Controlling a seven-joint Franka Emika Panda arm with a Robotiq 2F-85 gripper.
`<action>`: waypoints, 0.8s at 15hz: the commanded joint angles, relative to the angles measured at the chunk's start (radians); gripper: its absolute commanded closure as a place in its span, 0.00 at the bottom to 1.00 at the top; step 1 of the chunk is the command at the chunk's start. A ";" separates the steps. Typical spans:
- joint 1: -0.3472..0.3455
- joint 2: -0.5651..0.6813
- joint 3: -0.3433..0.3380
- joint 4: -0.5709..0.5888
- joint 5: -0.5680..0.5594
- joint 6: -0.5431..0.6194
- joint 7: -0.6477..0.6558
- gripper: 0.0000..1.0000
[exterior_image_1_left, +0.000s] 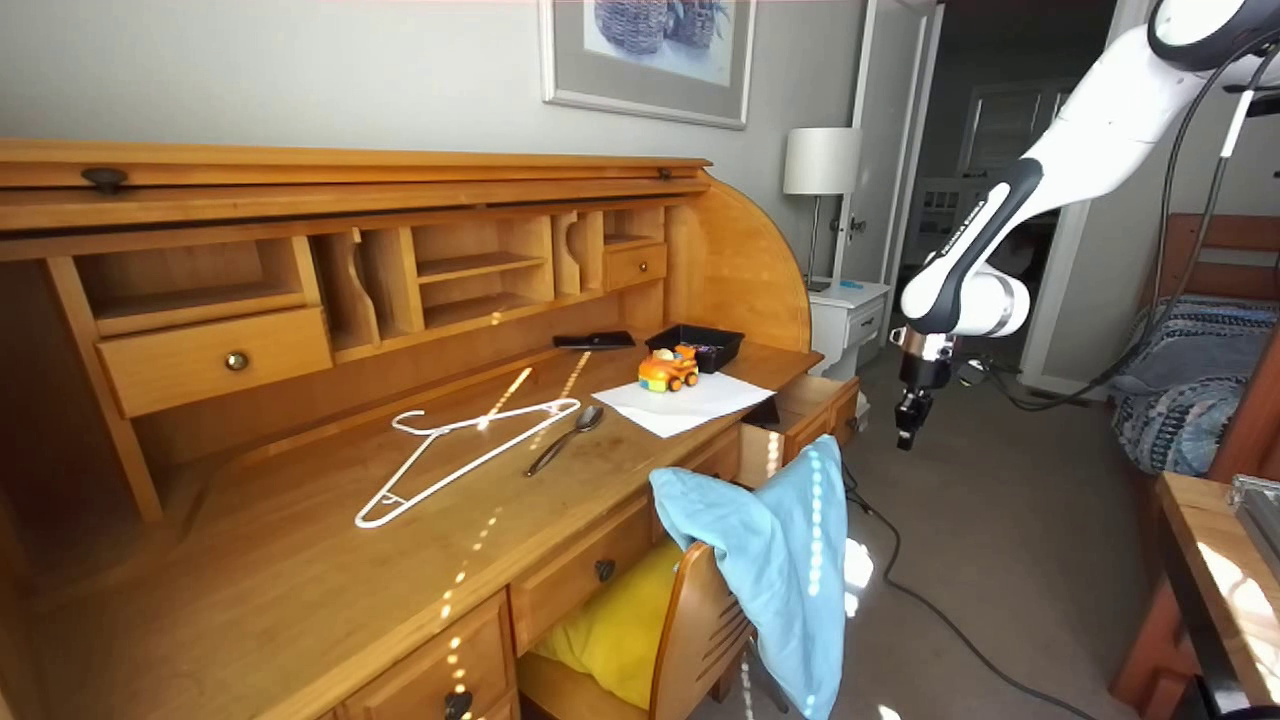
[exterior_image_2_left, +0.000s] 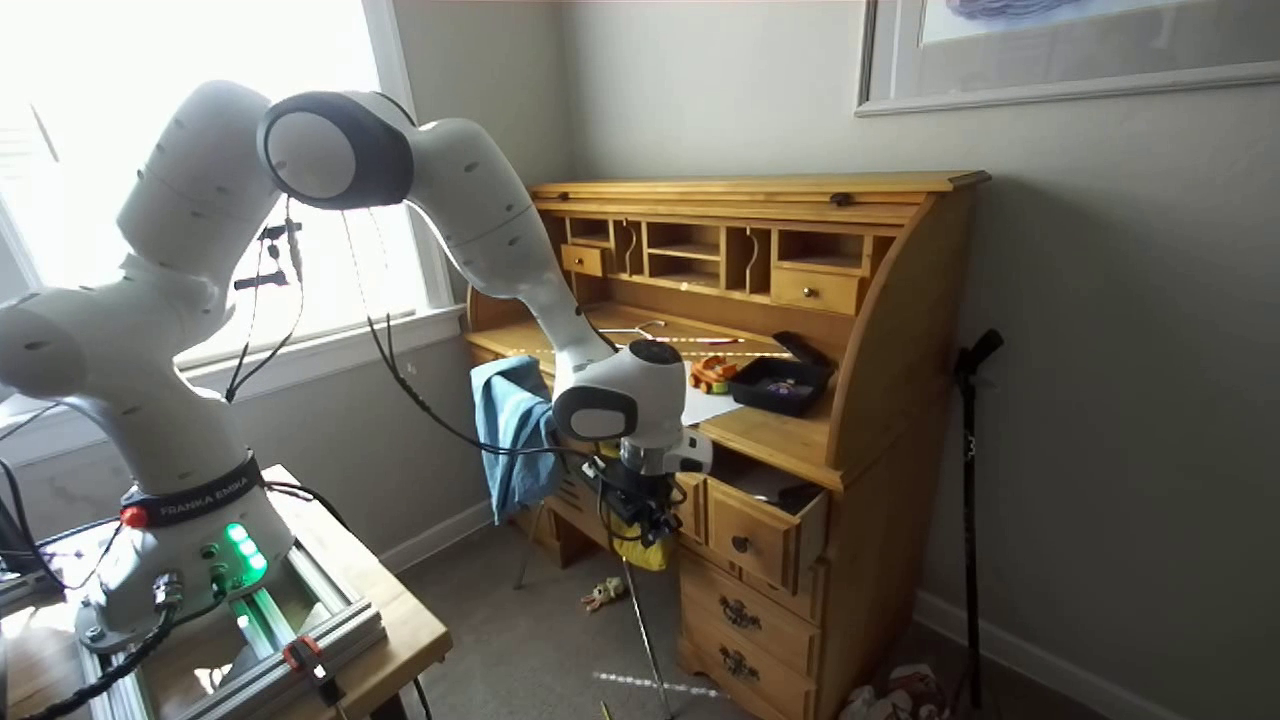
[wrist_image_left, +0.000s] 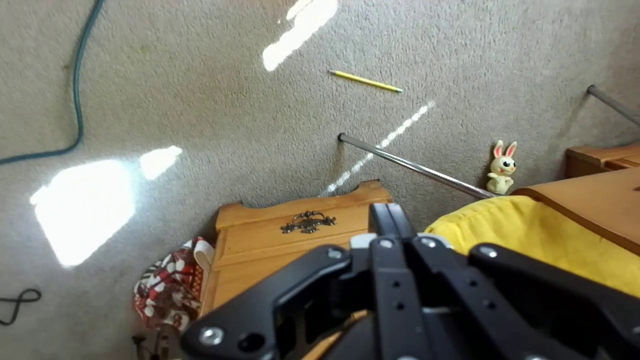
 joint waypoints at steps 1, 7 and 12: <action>-0.068 0.055 0.081 0.026 0.008 0.087 -0.132 1.00; -0.184 0.137 0.210 0.034 -0.019 0.291 -0.229 1.00; -0.303 0.230 0.334 0.034 -0.105 0.472 -0.227 1.00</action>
